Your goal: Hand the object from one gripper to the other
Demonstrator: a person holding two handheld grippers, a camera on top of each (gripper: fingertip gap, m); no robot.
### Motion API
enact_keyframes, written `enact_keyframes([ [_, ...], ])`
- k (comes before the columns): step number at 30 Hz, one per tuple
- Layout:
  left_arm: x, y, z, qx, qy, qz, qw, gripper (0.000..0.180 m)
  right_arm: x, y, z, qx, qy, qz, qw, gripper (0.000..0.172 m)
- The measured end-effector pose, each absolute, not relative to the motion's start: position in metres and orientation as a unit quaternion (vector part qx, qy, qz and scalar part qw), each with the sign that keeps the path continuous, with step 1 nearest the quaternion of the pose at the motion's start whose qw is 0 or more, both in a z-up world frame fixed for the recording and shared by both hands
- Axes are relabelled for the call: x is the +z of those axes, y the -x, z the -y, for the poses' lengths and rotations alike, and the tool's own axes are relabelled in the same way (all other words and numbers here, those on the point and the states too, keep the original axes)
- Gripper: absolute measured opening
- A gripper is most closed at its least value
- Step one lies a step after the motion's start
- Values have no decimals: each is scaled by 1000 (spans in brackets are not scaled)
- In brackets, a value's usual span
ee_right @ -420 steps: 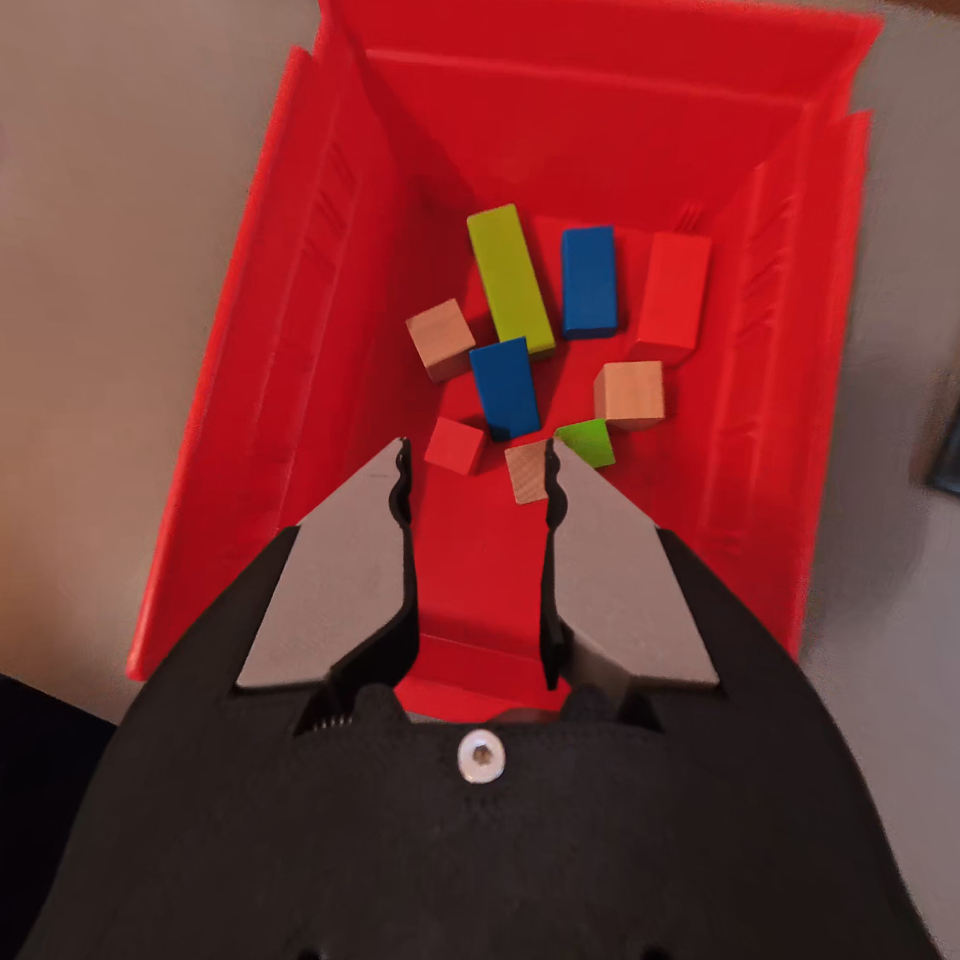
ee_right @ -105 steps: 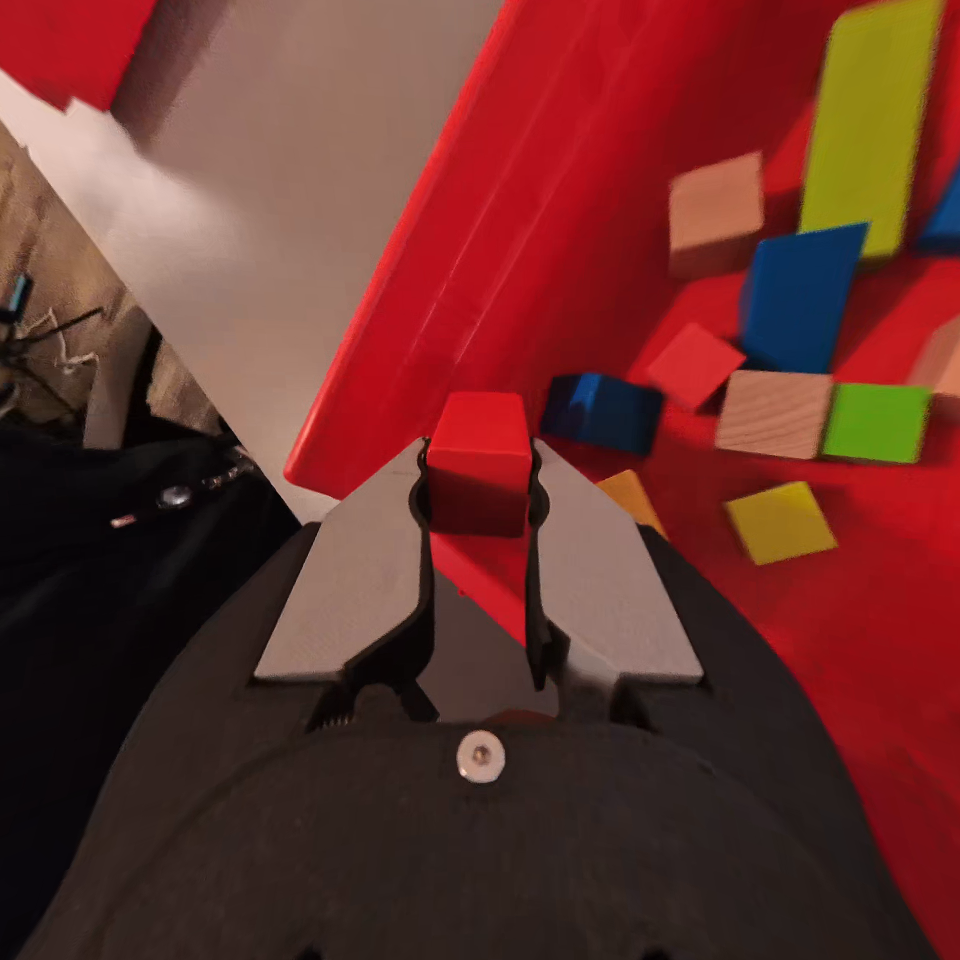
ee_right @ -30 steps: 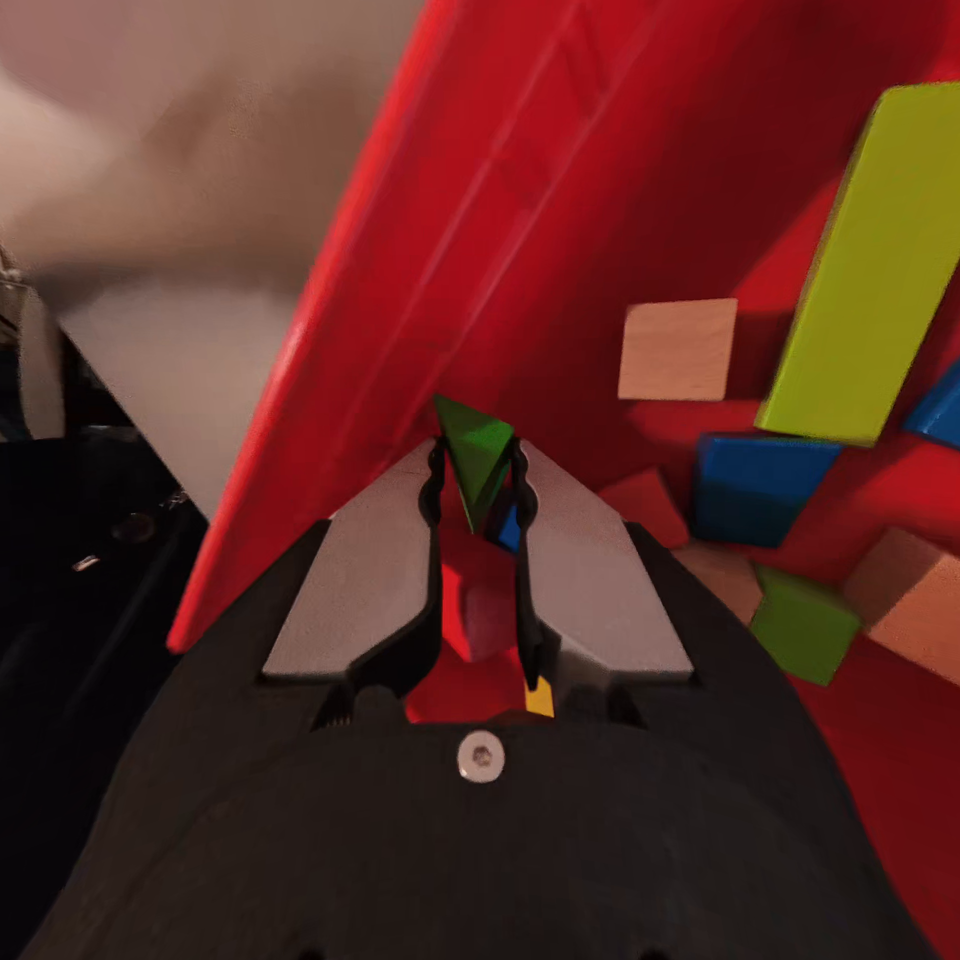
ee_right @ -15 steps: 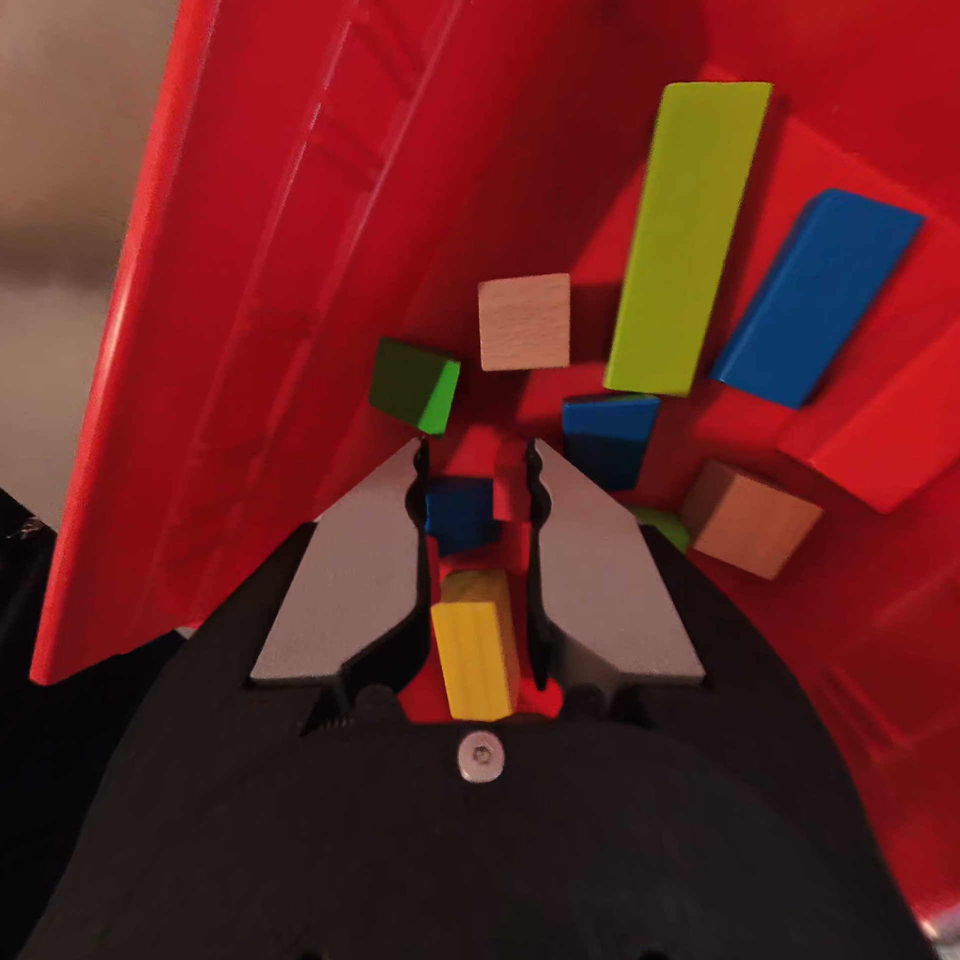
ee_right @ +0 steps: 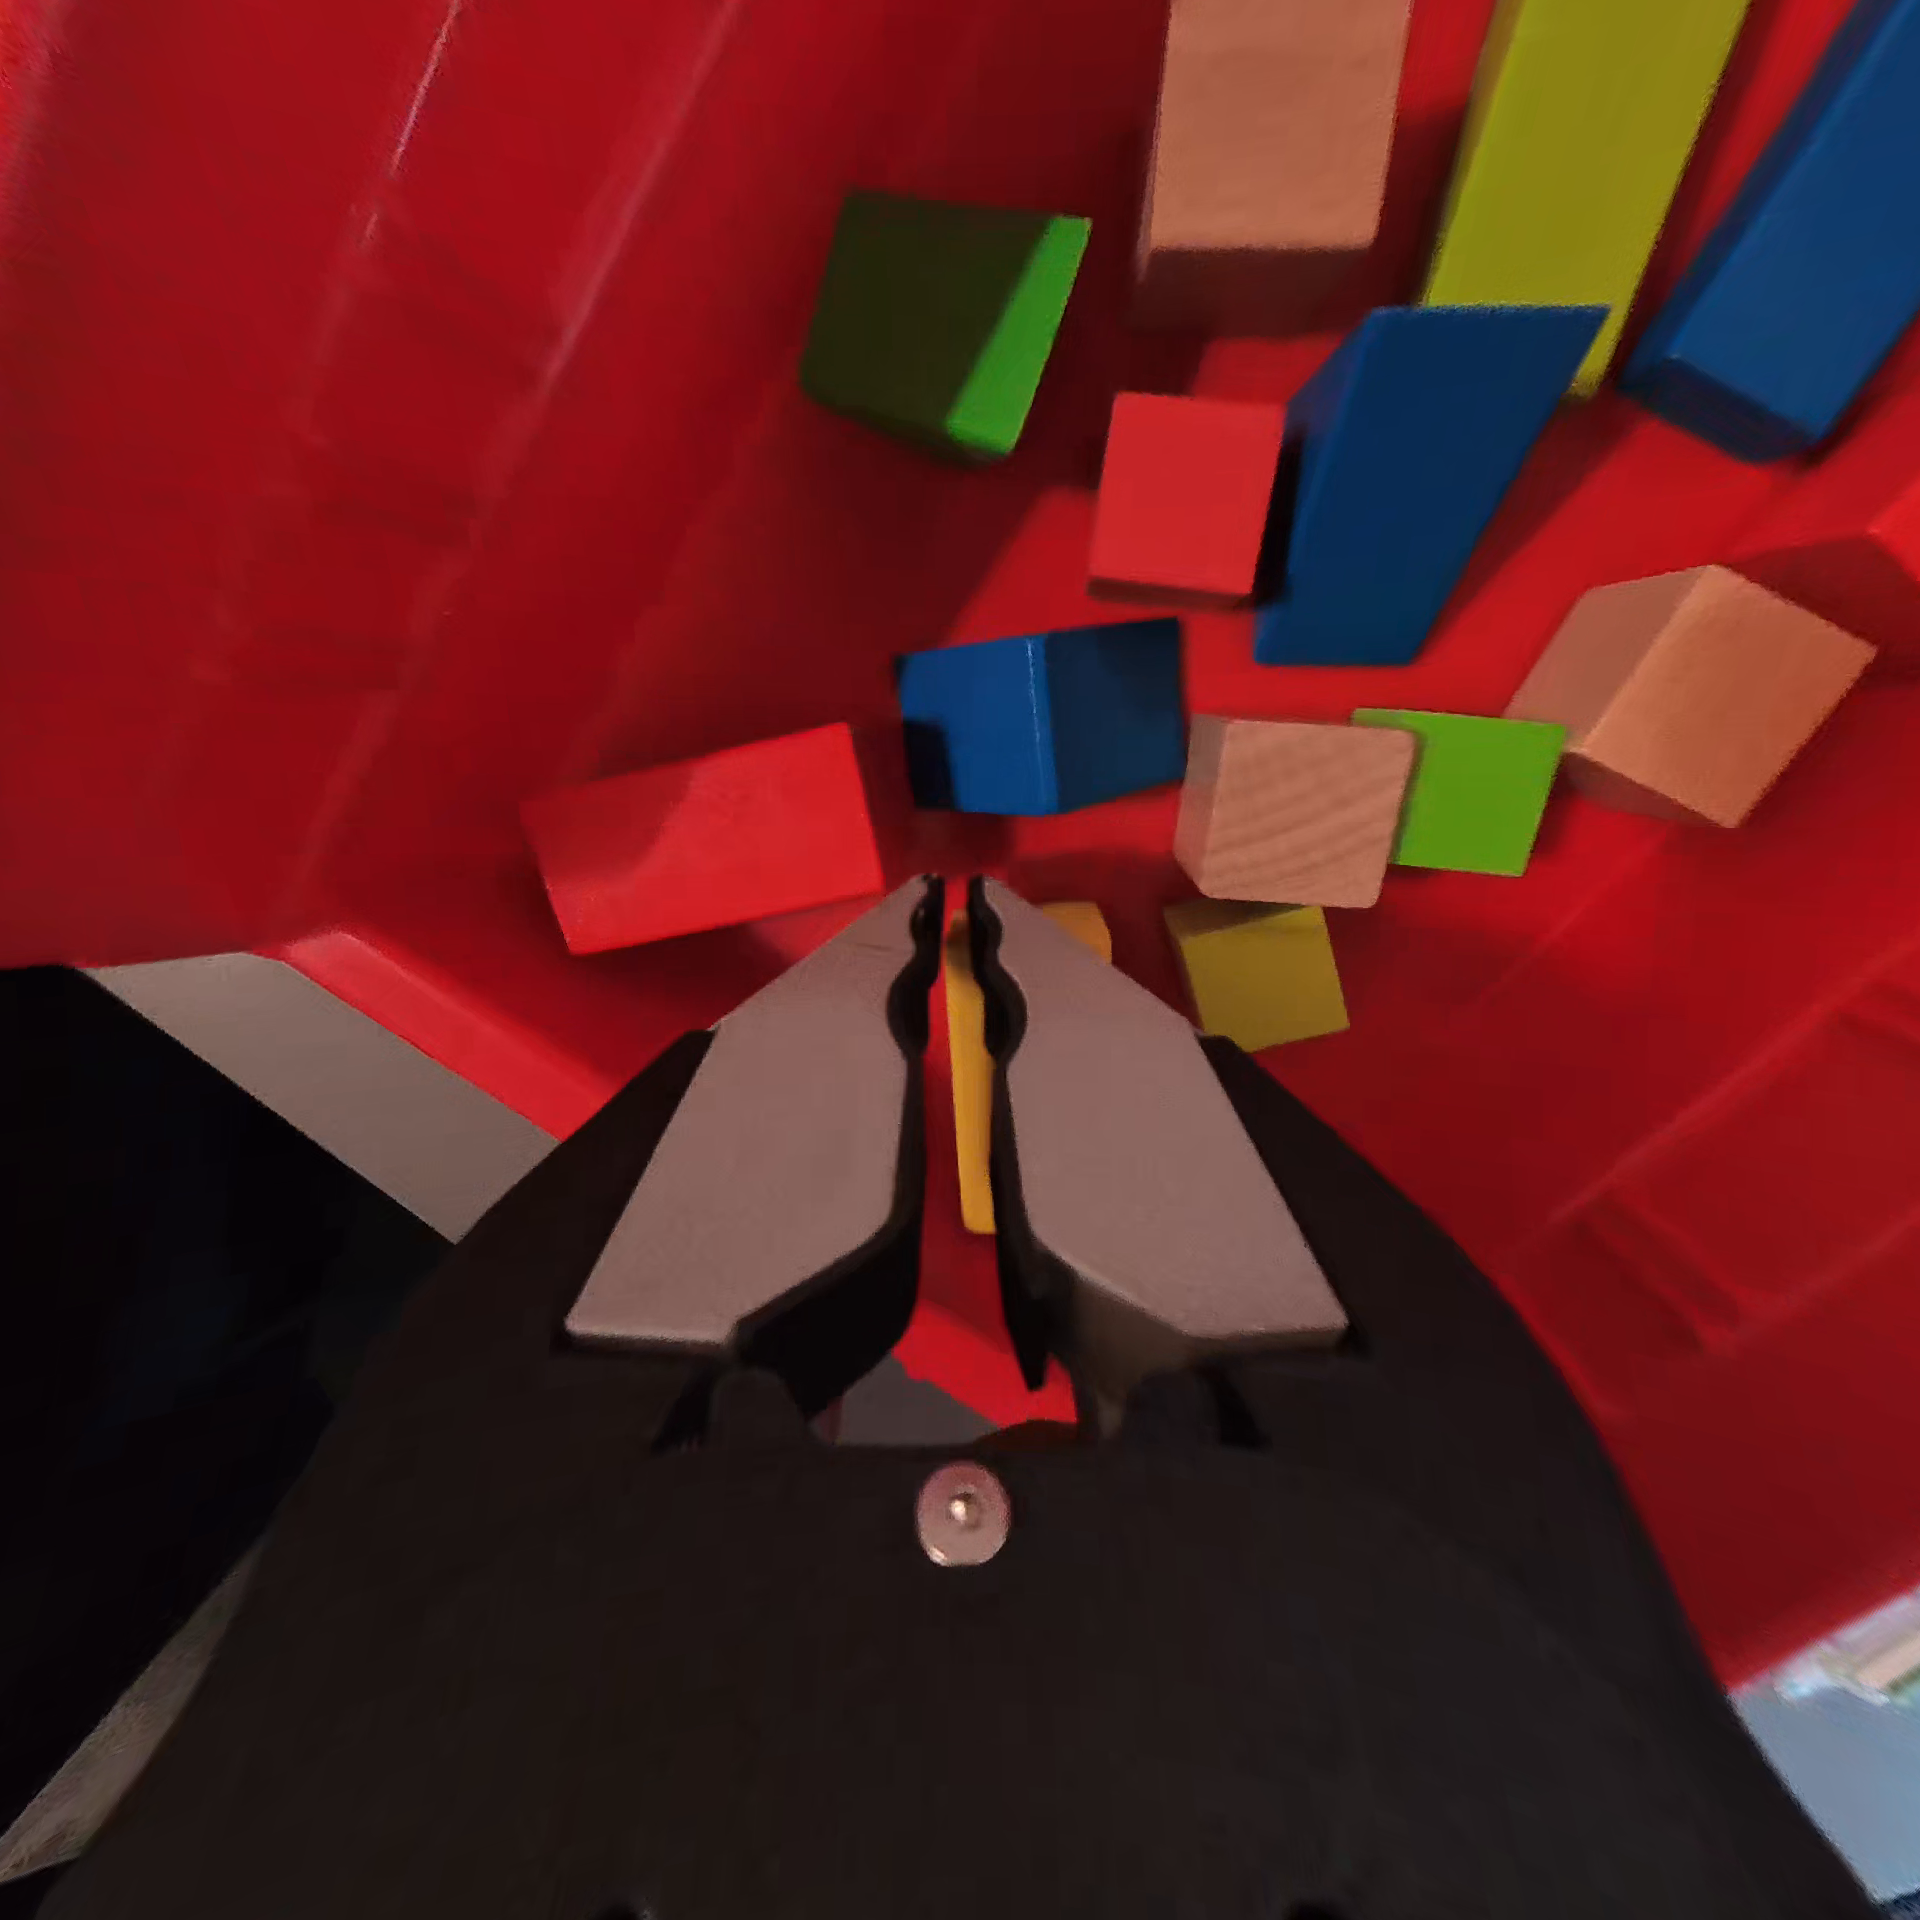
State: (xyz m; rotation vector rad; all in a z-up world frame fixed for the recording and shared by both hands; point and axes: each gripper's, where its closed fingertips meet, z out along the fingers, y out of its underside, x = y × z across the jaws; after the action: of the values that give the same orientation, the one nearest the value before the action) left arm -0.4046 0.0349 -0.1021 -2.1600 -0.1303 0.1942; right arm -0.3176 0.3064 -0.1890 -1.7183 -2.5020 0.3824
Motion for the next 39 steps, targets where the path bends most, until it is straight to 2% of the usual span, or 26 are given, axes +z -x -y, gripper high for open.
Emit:
enact_keyframes([
  [3, -101, 406, -30, 87, 881, 55, 462, 39, -183, 322, -305, 137, 561, 814, 52, 9],
  [8, -88, 425, 3, 102, 874, 97, 465, 50, -134, 339, -290, 244, 558, 787, 103, 22],
  [16, -48, 571, 158, 199, 822, 302, 441, 55, -114, 330, -277, 297, 543, 770, 158, 28],
  [22, -84, 682, 248, 202, 791, 432, 383, 58, -123, 323, -282, 325, 589, 727, 142, 31],
  [27, -146, 738, 260, 154, 794, 488, 328, 60, -127, 324, -273, 335, 605, 710, 130, 33],
  [30, -175, 762, 267, 152, 798, 512, 279, 67, -129, 323, -266, 317, 602, 721, 131, 34],
  [31, -180, 767, 268, 150, 797, 519, 270, 63, -129, 323, -263, 311, 599, 726, 133, 34],
  [33, -182, 774, 264, 152, 802, 512, 270, 69, -128, 323, -257, 307, 590, 735, 136, 34],
  [36, -197, 775, 266, 137, 814, 516, 229, 62, -124, 324, -247, 313, 576, 743, 134, 35],
  [39, -202, 772, 260, 126, 842, 481, 209, 72, -123, 324, -240, 323, 563, 750, 130, 35],
])
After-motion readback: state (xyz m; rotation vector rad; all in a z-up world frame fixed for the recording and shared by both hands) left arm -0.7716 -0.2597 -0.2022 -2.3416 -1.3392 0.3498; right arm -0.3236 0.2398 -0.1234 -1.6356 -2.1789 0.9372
